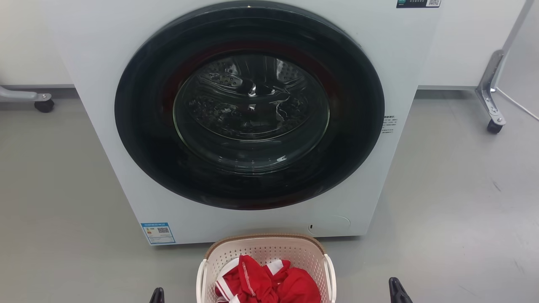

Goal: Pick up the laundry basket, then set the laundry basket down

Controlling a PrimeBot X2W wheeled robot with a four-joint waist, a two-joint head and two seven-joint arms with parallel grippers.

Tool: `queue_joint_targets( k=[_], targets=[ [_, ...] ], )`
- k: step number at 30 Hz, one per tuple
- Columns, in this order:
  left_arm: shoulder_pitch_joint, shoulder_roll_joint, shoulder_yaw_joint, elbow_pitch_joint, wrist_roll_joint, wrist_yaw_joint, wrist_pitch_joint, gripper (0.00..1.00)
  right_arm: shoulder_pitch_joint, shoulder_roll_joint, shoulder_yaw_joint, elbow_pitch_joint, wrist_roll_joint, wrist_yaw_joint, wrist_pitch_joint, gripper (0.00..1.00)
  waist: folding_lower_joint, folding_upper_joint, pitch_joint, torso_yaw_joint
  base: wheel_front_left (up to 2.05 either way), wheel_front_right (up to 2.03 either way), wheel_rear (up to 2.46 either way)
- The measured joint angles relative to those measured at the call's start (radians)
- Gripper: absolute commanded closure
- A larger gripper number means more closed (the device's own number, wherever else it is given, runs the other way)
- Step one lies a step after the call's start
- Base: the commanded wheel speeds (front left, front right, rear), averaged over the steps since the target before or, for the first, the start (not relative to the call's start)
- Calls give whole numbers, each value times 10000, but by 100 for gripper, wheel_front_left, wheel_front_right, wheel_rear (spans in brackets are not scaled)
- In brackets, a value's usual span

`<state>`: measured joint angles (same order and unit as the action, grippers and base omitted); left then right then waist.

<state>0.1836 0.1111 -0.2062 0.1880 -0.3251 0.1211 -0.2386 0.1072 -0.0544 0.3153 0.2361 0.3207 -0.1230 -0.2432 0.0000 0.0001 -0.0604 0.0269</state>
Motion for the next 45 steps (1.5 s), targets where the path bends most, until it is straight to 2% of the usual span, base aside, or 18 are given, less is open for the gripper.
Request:
queue_joint_targets(
  k=[5,6,45],
  targets=[
    [-20,-27,159,46,-593,-146,182,100,-18,6,-232,10,568,104,155,100,0,0,42,-18,0,0,0],
    [-87,-52,268,79,-1104,-230,282,100,-88,8,-374,29,989,190,309,100,0,0,61,-26,0,0,0],
    [-1179,-320,1490,531,-6284,-1214,1789,100,-835,63,-2240,293,6357,1166,1824,100,0,0,314,-135,0,0,0]
  ],
)
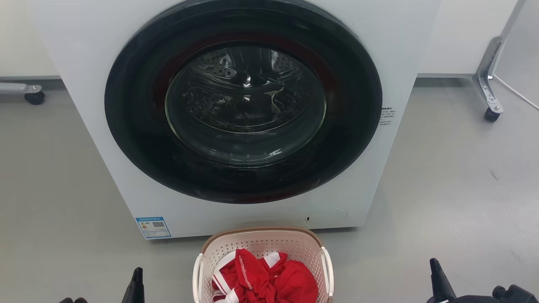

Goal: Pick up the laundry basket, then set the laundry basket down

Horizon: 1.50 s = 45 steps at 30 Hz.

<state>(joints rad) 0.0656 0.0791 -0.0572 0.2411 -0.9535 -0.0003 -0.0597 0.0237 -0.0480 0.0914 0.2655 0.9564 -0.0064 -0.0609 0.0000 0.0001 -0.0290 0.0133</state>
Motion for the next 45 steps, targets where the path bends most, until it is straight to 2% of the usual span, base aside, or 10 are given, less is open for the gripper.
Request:
queue_joint_targets(
  k=[45],
  targets=[
    [-1330,-334,1423,500,-6111,-1154,1643,100,-1018,38,-2130,311,6115,1210,1661,100,0,-1,296,-128,0,0,0]
  ],
)
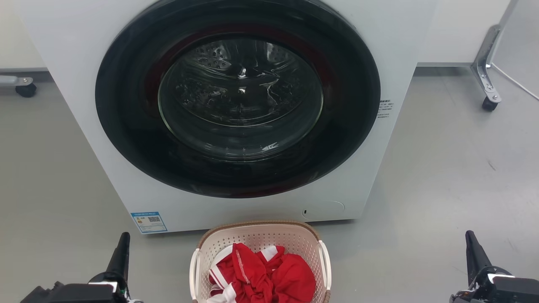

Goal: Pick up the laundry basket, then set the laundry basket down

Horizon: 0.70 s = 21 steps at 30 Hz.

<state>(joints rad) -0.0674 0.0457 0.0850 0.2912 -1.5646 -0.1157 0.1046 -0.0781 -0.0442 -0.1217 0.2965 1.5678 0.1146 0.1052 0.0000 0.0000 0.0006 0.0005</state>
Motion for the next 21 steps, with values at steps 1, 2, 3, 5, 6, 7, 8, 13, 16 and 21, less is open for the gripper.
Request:
queue_joint_targets(
  k=[1,2,3,5,6,7,8,13,16,21],
  targets=[
    [-36,-6,29,17,-109,-2,21,100,-6,0,-46,6,138,17,10,100,0,0,6,-3,0,0,0],
    [-82,-10,52,27,-205,-50,75,100,-22,2,-86,15,257,40,46,100,0,-1,12,-6,0,0,0],
    [-82,-10,52,27,-205,-50,75,100,-22,2,-86,15,257,40,46,100,0,-1,12,-6,0,0,0],
    [-131,-21,59,25,-332,-77,88,100,-66,2,-109,19,280,46,82,100,1,0,12,-6,0,0,0],
    [-131,-25,59,27,-359,-77,88,100,-96,4,-109,19,280,46,82,100,0,0,12,-6,0,0,0],
    [-131,-27,59,29,-359,-77,88,100,-122,4,-111,19,280,46,82,100,0,0,12,-6,0,0,0],
    [-131,-27,59,29,-359,-77,88,100,-137,4,-109,19,280,48,82,100,0,0,12,-6,0,0,0],
    [-131,-29,61,31,-359,-77,88,100,-139,4,-111,19,280,58,82,100,0,0,12,-6,0,0,0],
    [-131,-29,61,33,-359,-77,88,100,-139,4,-111,19,280,58,82,100,0,0,12,-6,0,0,0],
    [-131,-29,61,35,-359,-77,88,100,-139,4,-111,19,280,58,82,100,0,0,12,-6,0,0,0]
  ],
)
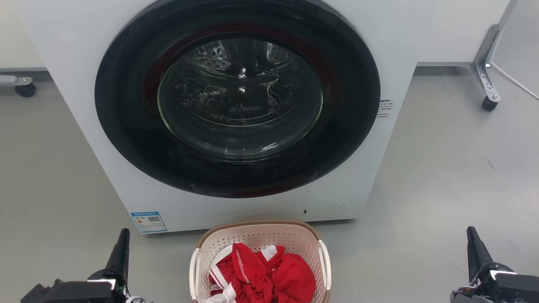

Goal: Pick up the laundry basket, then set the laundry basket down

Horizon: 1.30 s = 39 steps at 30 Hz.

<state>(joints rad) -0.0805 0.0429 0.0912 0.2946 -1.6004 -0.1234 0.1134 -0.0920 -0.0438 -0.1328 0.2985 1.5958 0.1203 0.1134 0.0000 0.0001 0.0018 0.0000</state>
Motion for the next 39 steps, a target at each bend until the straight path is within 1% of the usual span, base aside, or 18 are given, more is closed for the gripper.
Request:
queue_joint_targets(
  k=[39],
  targets=[
    [0,0,-2,6,-2,0,0,100,0,2,2,0,0,0,0,100,0,0,-1,0,0,0,0]
  ],
)
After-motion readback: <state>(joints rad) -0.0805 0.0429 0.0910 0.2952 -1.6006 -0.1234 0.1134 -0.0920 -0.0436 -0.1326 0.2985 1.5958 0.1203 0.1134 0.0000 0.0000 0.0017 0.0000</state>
